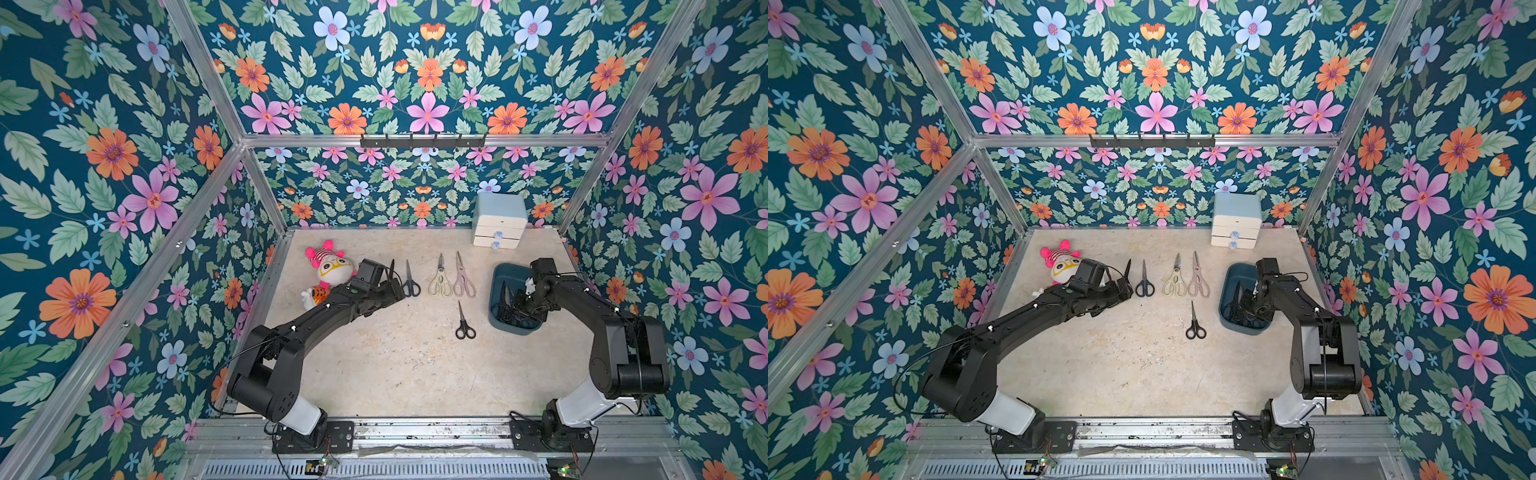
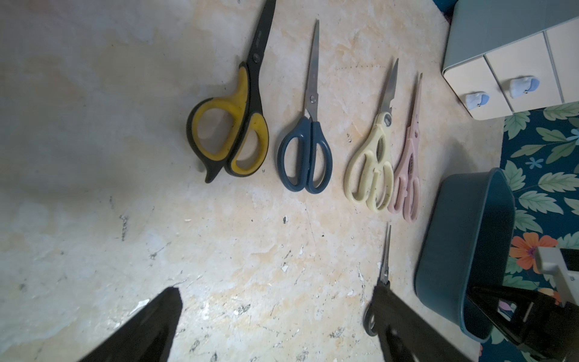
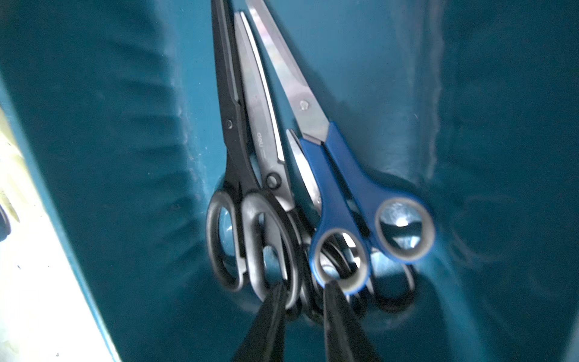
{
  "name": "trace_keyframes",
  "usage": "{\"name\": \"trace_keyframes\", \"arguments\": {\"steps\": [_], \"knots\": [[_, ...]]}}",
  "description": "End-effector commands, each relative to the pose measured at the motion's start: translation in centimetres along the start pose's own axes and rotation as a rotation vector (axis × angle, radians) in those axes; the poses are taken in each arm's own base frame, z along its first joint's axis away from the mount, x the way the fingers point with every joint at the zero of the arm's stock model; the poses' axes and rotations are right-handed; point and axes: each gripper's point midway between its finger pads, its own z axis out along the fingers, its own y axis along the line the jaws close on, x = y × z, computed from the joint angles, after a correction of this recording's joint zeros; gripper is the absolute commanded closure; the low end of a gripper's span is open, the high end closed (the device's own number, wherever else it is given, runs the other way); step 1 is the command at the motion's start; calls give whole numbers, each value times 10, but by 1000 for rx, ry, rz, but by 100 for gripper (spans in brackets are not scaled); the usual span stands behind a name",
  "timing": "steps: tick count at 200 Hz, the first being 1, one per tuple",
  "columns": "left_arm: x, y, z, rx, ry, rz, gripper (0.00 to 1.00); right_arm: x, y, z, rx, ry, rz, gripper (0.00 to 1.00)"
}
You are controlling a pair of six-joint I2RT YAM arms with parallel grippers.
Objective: Take the scissors out of the storage box
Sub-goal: Pick up the scissors from the storage box.
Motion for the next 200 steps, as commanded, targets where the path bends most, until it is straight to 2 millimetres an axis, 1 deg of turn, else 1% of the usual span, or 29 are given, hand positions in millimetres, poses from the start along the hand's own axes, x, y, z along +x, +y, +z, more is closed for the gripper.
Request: {"name": "trace_keyframes", "arguments": {"steps": [1, 38, 40, 44, 88, 146, 191, 200], "knots": [[0, 9, -4, -36, -18, -15, 1, -3, 0, 4, 4, -8, -22, 73], [0, 13, -10, -47, -36, -20, 1, -5, 0, 7, 2, -12, -28, 73], [-1, 13, -11, -47, -37, -20, 1, -2, -2, 14, 10, 9, -24, 73], [-1, 12, -11, -47, -36, -20, 1, 0, -4, 17, 14, 19, -22, 73], [1, 14, -10, -51, -31, -23, 1, -1, -4, 25, 15, 24, -25, 74], [1, 16, -13, -56, -36, -23, 1, -6, -4, 29, 16, 19, -21, 76], [2, 16, -13, -58, -36, -23, 1, -5, -5, 34, 20, 32, -18, 76], [1, 16, -13, -58, -38, -23, 1, -5, -6, 34, 26, 32, -18, 78]]}}
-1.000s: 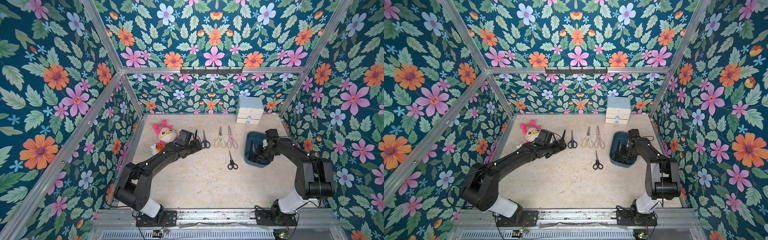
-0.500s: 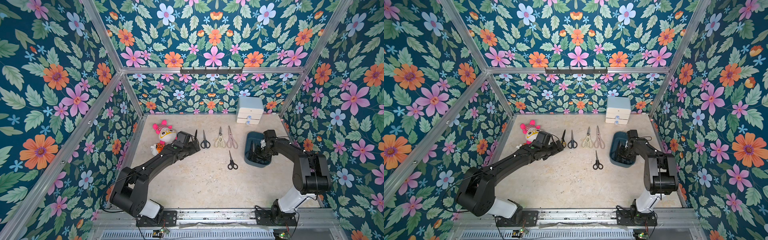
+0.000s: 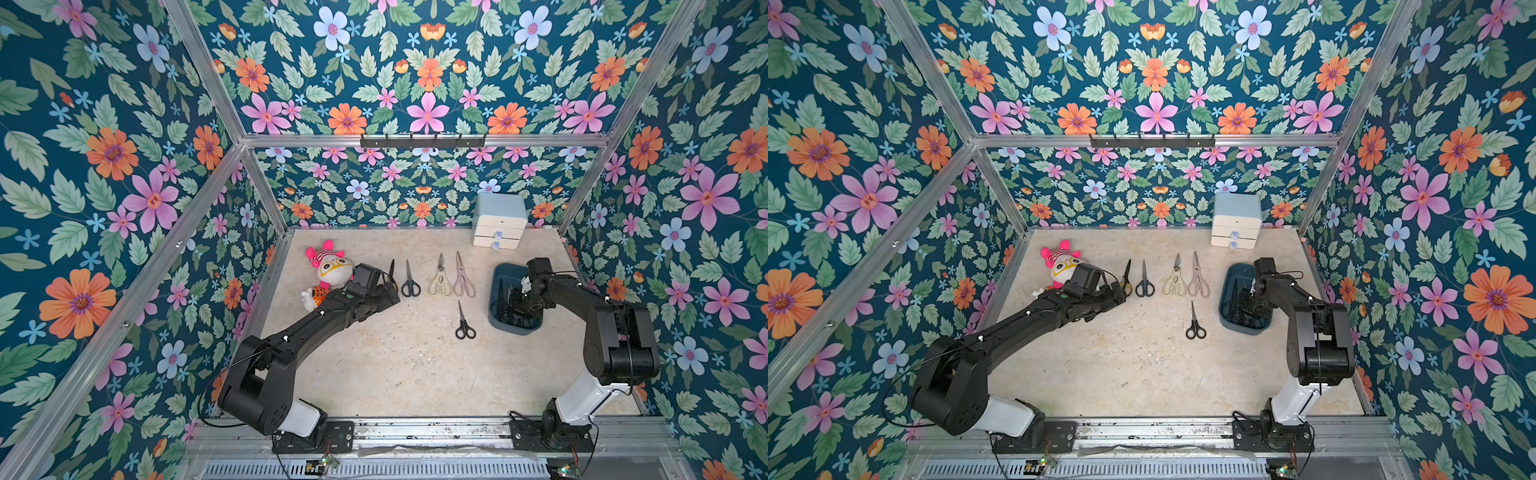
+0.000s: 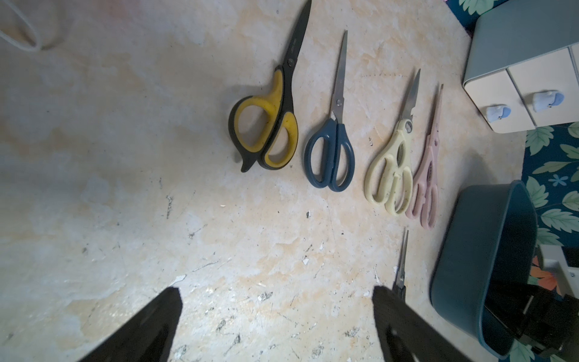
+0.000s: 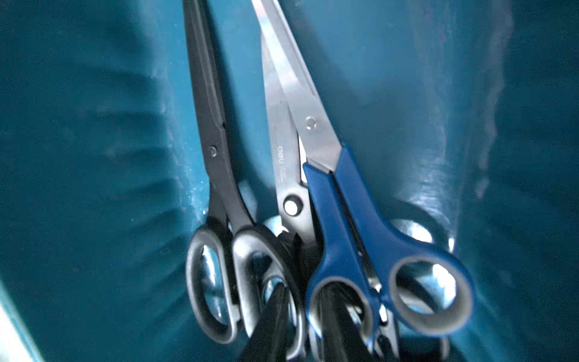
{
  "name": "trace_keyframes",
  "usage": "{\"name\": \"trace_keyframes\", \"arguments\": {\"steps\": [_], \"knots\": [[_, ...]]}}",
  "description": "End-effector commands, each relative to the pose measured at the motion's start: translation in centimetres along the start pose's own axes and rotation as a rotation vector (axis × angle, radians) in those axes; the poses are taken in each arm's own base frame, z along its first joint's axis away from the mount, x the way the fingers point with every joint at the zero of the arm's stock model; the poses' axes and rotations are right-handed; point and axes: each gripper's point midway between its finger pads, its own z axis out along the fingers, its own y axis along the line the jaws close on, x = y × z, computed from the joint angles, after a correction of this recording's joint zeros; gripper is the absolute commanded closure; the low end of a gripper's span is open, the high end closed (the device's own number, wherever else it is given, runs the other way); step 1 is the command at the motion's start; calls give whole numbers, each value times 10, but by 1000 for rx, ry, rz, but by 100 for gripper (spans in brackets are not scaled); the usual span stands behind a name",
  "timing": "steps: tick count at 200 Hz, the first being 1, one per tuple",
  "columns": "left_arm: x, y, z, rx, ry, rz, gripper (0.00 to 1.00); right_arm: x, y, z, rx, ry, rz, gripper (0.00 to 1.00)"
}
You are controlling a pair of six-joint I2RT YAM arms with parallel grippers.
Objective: Take the scissors out of the storage box
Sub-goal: Pick up the scissors from the storage box.
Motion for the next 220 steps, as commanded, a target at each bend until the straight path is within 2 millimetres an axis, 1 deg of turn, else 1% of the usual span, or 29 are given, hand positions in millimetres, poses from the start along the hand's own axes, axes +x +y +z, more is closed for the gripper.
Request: {"name": "trace_keyframes", "arguments": {"steps": [1, 20, 52, 79, 93, 100, 102, 105, 161, 179, 220], "knots": [[-3, 1, -1, -8, -12, 2, 1, 6, -8, 8, 34, 22, 1, 78], [-3, 1, -2, -8, -14, 1, 1, 4, -7, 4, 35, 16, 3, 86], [-1, 3, -2, -12, -10, -3, 1, -5, -2, -12, 33, -23, -11, 95], [-1, 3, -2, -11, -9, -4, 1, -13, 1, -28, 35, -57, -29, 98], [-1, 3, -2, -12, -10, -4, 1, -14, 0, -30, 46, -60, -34, 100], [-1, 3, -2, -12, -10, -6, 1, -14, -1, -31, 50, -58, -34, 100], [-1, 3, -2, -12, -10, -7, 1, -16, 2, -39, 40, -82, -39, 100], [0, 4, -2, -13, -10, -6, 1, -17, 3, -41, 37, -91, -42, 100], [1, 5, -3, -7, -13, -10, 1, -13, -1, -36, 49, -77, -42, 100], [2, 6, -4, -8, -14, -12, 1, -14, 2, -38, 38, -80, -35, 100], [4, 10, -4, -12, -17, -23, 1, -13, 15, -47, -39, -96, 9, 100]]}}
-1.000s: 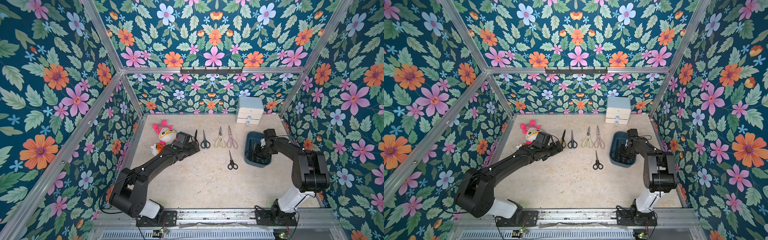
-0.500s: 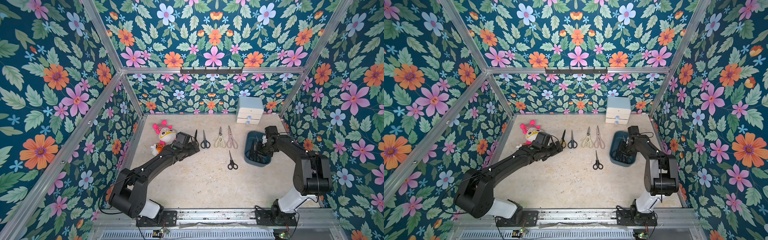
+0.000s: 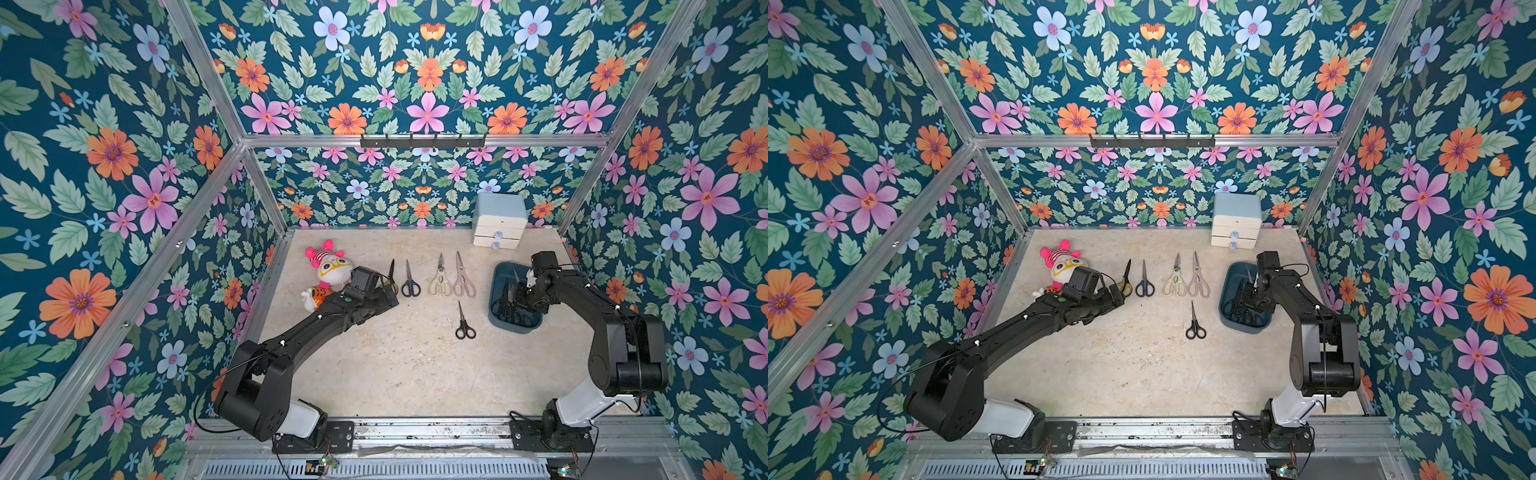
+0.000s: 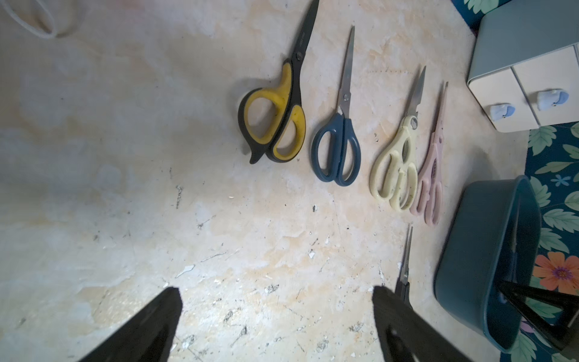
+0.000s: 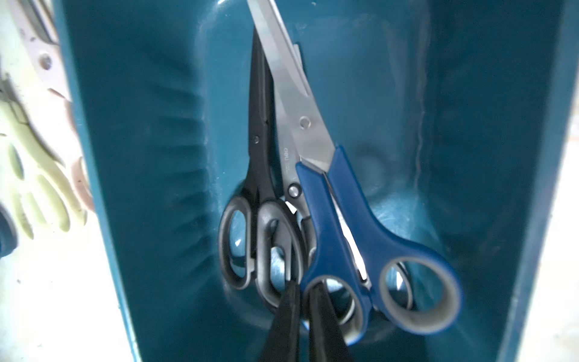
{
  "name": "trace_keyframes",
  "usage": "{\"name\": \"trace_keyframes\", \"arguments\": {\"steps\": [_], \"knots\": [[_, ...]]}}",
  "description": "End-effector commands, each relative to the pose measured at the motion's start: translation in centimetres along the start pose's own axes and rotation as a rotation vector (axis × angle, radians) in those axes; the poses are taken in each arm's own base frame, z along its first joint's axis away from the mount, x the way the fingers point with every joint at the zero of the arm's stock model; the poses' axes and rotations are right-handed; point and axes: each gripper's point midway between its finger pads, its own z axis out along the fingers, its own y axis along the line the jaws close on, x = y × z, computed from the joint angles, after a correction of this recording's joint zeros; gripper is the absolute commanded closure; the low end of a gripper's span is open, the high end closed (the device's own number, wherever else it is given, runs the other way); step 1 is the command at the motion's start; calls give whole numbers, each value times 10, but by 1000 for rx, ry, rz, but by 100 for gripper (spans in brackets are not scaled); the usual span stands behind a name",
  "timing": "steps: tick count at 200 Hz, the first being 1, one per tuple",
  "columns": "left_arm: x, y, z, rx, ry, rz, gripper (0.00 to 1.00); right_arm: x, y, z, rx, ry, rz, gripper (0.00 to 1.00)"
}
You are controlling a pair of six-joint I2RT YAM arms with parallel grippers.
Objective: Take the scissors out of the storage box
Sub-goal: Pick up the scissors from the storage box, then place the scissors at the center of the board.
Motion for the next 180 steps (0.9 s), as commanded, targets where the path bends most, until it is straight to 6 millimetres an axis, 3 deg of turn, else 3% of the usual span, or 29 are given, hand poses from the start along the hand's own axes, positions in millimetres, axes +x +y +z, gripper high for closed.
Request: {"name": "trace_keyframes", "arguments": {"steps": [1, 50, 103, 141, 180], "knots": [[-2, 2, 0, -6, -17, -15, 1, -1, 10, -7, -57, -16, 43, 100], [-1, 6, 0, -7, -27, -23, 1, 11, 35, -27, -171, -60, 102, 100], [-3, 15, 0, -5, -21, -33, 1, 37, 96, -52, -300, -78, 85, 100], [-9, 25, -6, -6, -36, -25, 1, 68, 145, -64, -391, -91, 73, 100], [-11, 39, -12, 19, -29, -69, 1, 116, 186, -52, -441, -21, 57, 100]]}}
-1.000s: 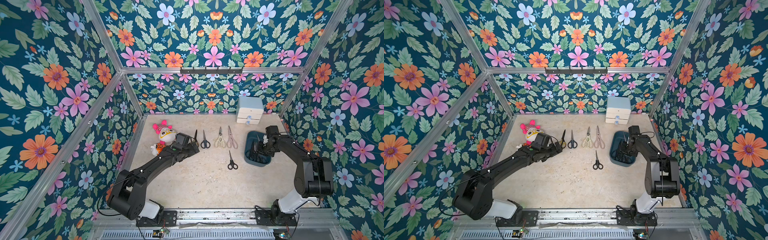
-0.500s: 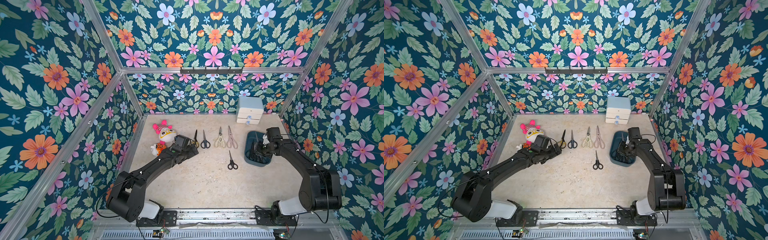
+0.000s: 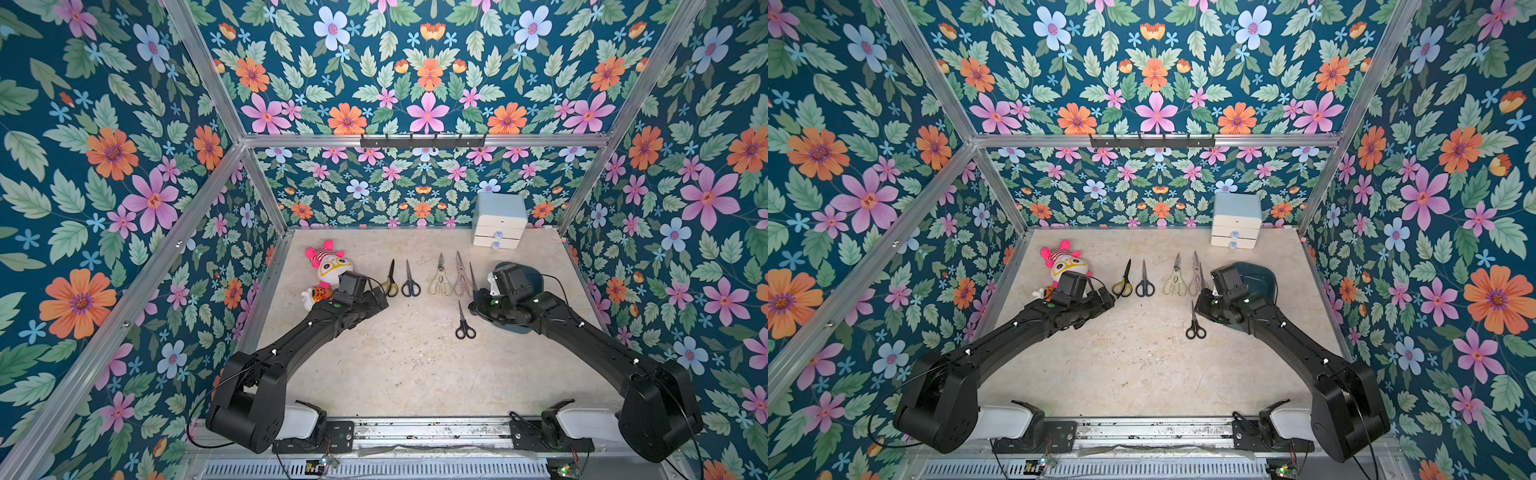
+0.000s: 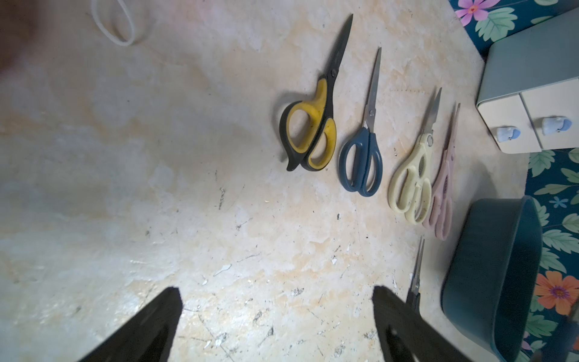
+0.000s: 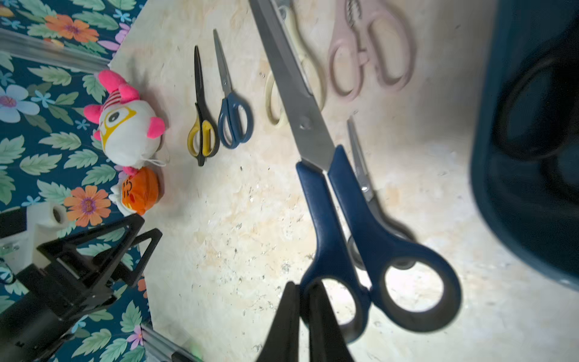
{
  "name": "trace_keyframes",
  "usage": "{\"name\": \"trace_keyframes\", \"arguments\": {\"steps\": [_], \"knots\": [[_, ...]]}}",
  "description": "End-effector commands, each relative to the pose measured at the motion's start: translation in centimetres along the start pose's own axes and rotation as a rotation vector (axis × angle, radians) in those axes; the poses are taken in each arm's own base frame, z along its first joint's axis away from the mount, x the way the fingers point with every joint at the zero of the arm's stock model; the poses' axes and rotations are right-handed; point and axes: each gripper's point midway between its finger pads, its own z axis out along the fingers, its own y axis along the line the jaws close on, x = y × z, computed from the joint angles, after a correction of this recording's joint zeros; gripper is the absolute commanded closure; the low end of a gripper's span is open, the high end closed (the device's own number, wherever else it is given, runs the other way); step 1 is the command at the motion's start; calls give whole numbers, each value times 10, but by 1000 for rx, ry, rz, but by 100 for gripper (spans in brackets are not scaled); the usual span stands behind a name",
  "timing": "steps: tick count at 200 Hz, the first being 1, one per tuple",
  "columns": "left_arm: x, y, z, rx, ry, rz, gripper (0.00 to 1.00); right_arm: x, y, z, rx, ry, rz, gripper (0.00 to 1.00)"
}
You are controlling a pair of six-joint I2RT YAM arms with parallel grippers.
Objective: Take the scissors out of the storage box
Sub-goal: Place the scissors at the center of the board.
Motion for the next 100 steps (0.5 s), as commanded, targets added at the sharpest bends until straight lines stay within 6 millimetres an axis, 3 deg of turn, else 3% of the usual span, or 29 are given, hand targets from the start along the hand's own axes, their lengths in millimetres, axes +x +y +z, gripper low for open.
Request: {"name": "trace_keyframes", "arguments": {"steps": [1, 49, 100], "knots": [[-2, 2, -4, 34, 4, -1, 1, 12, 20, 13, -40, -13, 59, 100], [-1, 12, -16, 26, -1, 27, 1, 61, 33, 51, -1, 47, 104, 100], [8, 19, -24, 37, 5, 30, 1, 74, 42, 85, 58, 50, 159, 100]]}}
